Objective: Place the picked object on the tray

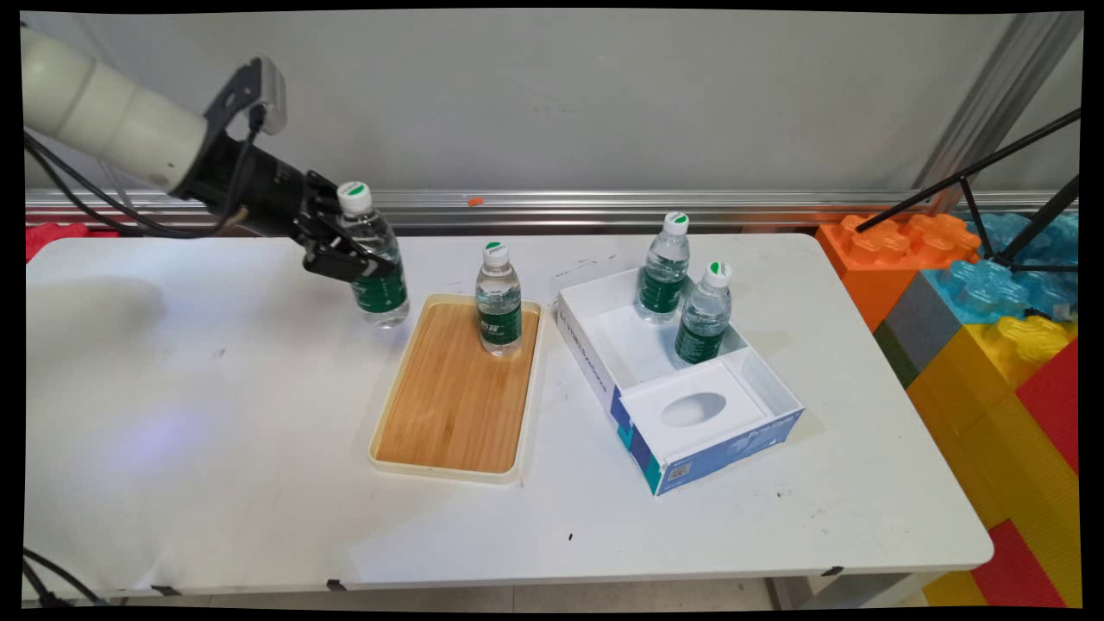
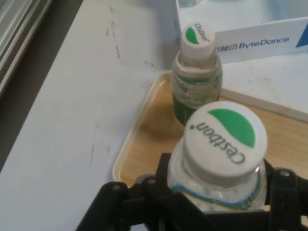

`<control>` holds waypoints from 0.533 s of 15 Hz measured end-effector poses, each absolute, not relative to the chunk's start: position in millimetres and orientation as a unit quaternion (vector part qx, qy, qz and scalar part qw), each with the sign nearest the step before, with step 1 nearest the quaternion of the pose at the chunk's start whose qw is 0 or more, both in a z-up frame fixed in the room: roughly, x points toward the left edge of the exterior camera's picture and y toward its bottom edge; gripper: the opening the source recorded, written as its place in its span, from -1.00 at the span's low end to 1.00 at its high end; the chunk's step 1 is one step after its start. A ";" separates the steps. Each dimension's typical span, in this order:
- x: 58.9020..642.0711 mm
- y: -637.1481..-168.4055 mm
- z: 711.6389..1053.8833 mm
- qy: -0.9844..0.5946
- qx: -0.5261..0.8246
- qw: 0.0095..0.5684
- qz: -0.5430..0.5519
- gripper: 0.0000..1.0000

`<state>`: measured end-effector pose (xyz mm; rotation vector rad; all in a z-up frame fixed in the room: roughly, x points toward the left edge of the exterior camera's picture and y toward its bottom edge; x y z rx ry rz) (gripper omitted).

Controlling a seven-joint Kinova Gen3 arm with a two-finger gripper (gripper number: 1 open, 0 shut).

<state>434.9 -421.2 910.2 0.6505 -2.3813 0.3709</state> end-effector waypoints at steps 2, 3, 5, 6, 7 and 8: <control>438.6 -435.4 894.0 -0.906 0.224 0.331 0.140 -1.00; 440.7 -444.1 885.4 -0.907 0.212 0.337 0.139 -1.00; 444.2 -459.2 870.5 -0.910 0.185 0.345 0.133 -1.00; 446.3 -465.4 863.3 -0.912 0.171 0.349 0.128 -1.00; 448.5 -470.0 857.5 -0.914 0.161 0.353 0.122 -1.00; 449.5 -472.9 853.9 -0.914 0.154 0.355 0.118 -1.00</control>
